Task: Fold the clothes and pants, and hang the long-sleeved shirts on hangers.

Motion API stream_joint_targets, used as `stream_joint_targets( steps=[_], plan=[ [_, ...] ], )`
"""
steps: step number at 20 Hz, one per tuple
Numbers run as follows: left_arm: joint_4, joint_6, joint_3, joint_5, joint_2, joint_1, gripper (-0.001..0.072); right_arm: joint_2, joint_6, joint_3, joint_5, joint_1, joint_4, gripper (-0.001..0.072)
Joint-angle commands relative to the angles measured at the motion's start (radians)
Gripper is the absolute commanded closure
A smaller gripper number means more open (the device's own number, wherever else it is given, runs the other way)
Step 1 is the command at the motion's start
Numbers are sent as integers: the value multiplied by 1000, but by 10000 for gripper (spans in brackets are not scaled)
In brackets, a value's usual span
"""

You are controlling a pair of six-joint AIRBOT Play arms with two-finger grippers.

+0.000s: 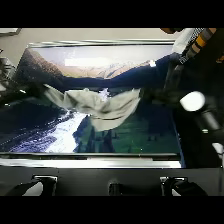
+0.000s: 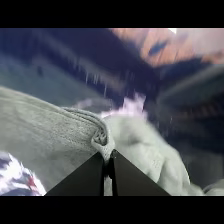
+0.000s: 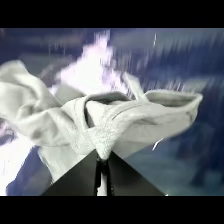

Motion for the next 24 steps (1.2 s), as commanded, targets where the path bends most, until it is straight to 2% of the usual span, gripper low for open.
stream_joint_targets(
  steps=[1, 5, 9, 13, 16, 20, 22, 24],
  plan=[
    [237, -127, 157, -37, 201, 49, 696, 89, -16, 243, 101, 1, -241, 681],
    [385, -236, 254, -40, 413, 82, 695, 243, -11, 372, 118, 1, -273, 680],
    [496, -343, 258, -76, 578, 111, 695, 404, 55, 402, 116, 1, -283, 680],
    [517, -359, 257, -138, 611, 127, 694, 444, 223, 402, 110, 1, -363, 680],
    [484, -342, 221, -181, 535, 126, 694, 335, 309, 401, 137, 1, -393, 680],
    [375, -257, 117, -184, 304, 110, 694, -3, 491, 401, 212, 1, -421, 679],
    [376, -221, 77, -110, 132, 71, 694, -203, 568, 401, 161, 1, -419, 679],
    [375, -213, 72, -8, -63, 27, 693, -392, 600, 401, 56, 1, -369, 679]
  ],
)
